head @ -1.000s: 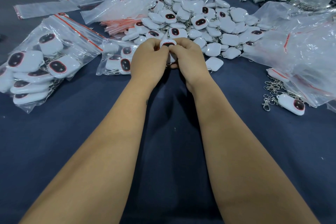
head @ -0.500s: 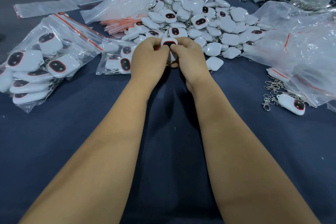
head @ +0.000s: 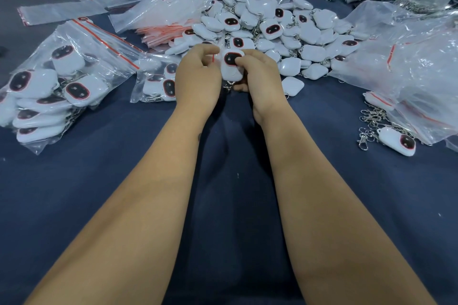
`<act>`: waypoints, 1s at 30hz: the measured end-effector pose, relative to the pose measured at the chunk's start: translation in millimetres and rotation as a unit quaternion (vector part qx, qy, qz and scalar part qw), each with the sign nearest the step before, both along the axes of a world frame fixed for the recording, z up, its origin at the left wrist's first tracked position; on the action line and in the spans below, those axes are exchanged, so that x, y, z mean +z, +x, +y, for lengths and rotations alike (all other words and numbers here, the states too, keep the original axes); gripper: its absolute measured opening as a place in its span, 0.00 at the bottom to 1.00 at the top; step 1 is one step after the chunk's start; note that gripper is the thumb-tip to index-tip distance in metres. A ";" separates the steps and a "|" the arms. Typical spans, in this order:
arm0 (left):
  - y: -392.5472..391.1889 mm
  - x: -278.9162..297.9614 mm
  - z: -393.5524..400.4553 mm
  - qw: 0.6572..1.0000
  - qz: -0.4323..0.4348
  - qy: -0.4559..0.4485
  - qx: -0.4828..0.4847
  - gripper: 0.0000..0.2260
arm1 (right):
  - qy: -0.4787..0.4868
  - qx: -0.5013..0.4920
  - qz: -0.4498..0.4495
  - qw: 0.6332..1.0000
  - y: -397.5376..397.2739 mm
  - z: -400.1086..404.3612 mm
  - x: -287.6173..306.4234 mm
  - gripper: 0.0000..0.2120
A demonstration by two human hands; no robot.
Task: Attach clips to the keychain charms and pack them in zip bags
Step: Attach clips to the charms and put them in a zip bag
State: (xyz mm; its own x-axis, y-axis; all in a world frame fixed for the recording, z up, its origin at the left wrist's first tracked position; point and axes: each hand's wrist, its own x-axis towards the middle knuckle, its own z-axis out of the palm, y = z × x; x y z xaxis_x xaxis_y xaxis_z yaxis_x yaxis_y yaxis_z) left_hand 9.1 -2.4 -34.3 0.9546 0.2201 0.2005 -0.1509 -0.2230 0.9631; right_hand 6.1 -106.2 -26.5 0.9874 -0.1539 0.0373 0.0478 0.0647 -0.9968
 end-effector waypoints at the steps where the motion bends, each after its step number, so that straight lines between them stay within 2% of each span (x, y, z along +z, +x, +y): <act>1: 1.3 -0.7 0.4 1.000 -0.005 0.001 0.006 0.12 | 0.019 -0.017 0.001 1.000 1.2 -0.5 0.4 0.08; 3: 2.2 -1.7 0.2 1.000 -0.017 0.009 0.011 0.16 | 0.083 -0.047 0.004 0.995 4.5 -1.9 1.0 0.07; 6: 1.8 -3.5 0.0 0.999 -0.020 0.025 0.019 0.21 | 0.236 -0.043 -0.014 0.971 5.7 -5.5 3.9 0.04; 9: 3.5 -3.7 1.5 0.998 -0.014 0.056 0.035 0.18 | 0.354 0.009 -0.050 0.934 4.0 -6.7 6.4 0.05; 11: 3.3 -2.6 1.8 0.997 -0.011 0.064 0.034 0.13 | 0.373 0.043 -0.067 0.924 2.6 -4.6 7.2 0.06; 14: 1.0 -1.0 0.1 0.996 -0.022 0.077 0.026 0.08 | 0.351 0.058 -0.068 0.932 0.3 3.2 7.5 0.10; 17: 0.0 1.2 -0.9 0.997 -0.034 0.062 0.036 0.03 | 0.268 0.022 -0.052 0.962 -0.2 7.9 5.2 0.10; 19: -0.9 3.8 -1.3 0.997 -0.041 0.034 0.056 0.03 | 0.101 -0.019 -0.056 0.993 -1.3 8.6 1.9 0.10; 20: -1.6 5.3 -1.3 0.997 -0.046 0.018 0.062 0.05 | 0.017 -0.028 -0.059 0.998 -2.4 9.1 -0.4 0.10; 22: -3.5 7.8 -1.8 0.996 -0.058 -0.007 0.060 0.06 | -0.089 -0.027 -0.062 0.994 -5.5 10.8 -3.3 0.09; 25: -8.4 9.9 -2.9 0.995 -0.082 0.006 0.053 0.07 | -0.185 -0.013 -0.079 0.980 -5.3 11.0 -5.0 0.05; 28: -11.0 10.4 -3.0 0.993 -0.101 0.008 0.055 0.11 | -0.292 0.004 -0.124 0.948 -3.8 13.0 -5.4 0.10; 30: -10.6 10.7 -3.0 0.991 -0.117 -0.001 0.066 0.10 | -0.317 -0.035 -0.138 0.938 -1.4 15.0 -5.6 0.10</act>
